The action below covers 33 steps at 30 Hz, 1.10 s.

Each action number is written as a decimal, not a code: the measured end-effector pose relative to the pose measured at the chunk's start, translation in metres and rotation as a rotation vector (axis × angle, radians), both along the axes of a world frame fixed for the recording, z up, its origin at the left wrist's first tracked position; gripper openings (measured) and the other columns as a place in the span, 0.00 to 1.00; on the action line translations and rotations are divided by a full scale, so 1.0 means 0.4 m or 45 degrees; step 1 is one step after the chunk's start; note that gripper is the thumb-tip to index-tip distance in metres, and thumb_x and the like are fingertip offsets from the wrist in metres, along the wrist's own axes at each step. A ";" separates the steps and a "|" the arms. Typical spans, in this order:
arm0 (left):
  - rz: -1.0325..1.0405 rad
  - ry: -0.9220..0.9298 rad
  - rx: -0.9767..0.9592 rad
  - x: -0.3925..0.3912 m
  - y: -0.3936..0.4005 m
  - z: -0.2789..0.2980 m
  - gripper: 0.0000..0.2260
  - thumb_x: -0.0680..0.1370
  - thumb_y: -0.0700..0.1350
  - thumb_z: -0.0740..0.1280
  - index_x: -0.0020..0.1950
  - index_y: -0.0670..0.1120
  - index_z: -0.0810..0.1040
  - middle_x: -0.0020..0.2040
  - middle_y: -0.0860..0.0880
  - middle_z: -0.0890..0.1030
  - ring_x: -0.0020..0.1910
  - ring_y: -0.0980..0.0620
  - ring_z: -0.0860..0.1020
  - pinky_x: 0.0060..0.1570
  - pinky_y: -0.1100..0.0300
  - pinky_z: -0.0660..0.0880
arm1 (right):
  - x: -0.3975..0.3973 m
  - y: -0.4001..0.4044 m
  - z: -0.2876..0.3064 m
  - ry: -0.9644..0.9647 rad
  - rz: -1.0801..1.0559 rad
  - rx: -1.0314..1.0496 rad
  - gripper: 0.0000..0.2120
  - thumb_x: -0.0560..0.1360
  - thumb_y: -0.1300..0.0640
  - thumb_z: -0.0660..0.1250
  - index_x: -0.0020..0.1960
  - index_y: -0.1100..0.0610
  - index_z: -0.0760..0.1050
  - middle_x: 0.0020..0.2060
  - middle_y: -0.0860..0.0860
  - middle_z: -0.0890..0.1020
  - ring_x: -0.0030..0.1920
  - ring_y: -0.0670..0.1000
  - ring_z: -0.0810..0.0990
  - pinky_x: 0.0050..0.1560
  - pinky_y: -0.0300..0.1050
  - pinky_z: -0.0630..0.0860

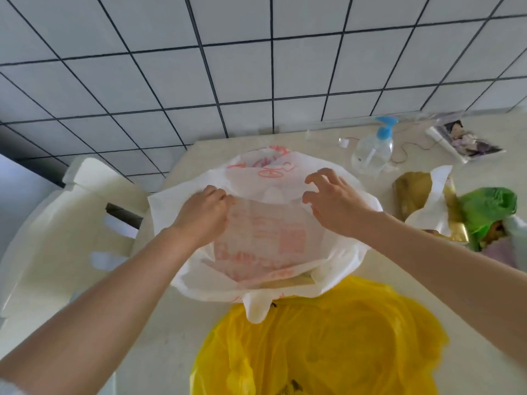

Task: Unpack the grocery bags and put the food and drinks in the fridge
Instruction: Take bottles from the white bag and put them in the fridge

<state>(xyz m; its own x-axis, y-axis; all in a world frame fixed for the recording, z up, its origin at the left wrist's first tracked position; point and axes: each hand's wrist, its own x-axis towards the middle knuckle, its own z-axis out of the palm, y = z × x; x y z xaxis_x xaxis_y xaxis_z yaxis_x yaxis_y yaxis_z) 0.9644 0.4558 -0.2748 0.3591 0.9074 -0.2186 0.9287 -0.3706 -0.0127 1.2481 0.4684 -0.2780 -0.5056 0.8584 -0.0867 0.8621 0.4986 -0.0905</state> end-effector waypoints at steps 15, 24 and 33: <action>0.181 0.587 0.031 -0.066 0.187 -0.093 0.33 0.76 0.50 0.67 0.77 0.48 0.57 0.80 0.46 0.41 0.77 0.41 0.33 0.72 0.37 0.36 | -0.022 0.354 -0.095 -0.476 -0.270 0.083 0.28 0.70 0.62 0.70 0.69 0.55 0.68 0.73 0.55 0.55 0.72 0.64 0.56 0.63 0.61 0.69; 0.168 0.657 -0.039 -0.101 0.171 -0.115 0.32 0.77 0.55 0.64 0.78 0.53 0.55 0.80 0.48 0.37 0.76 0.39 0.31 0.70 0.34 0.35 | 0.005 0.337 -0.127 -0.321 -0.092 0.123 0.28 0.69 0.69 0.63 0.67 0.53 0.71 0.74 0.57 0.57 0.72 0.68 0.55 0.69 0.63 0.62; -0.369 0.304 0.145 -0.073 0.075 -0.128 0.18 0.62 0.43 0.76 0.51 0.44 0.83 0.47 0.45 0.83 0.54 0.41 0.80 0.64 0.44 0.71 | -0.106 0.236 -0.142 0.123 0.464 0.466 0.11 0.72 0.68 0.62 0.47 0.58 0.81 0.61 0.58 0.74 0.63 0.67 0.70 0.62 0.62 0.71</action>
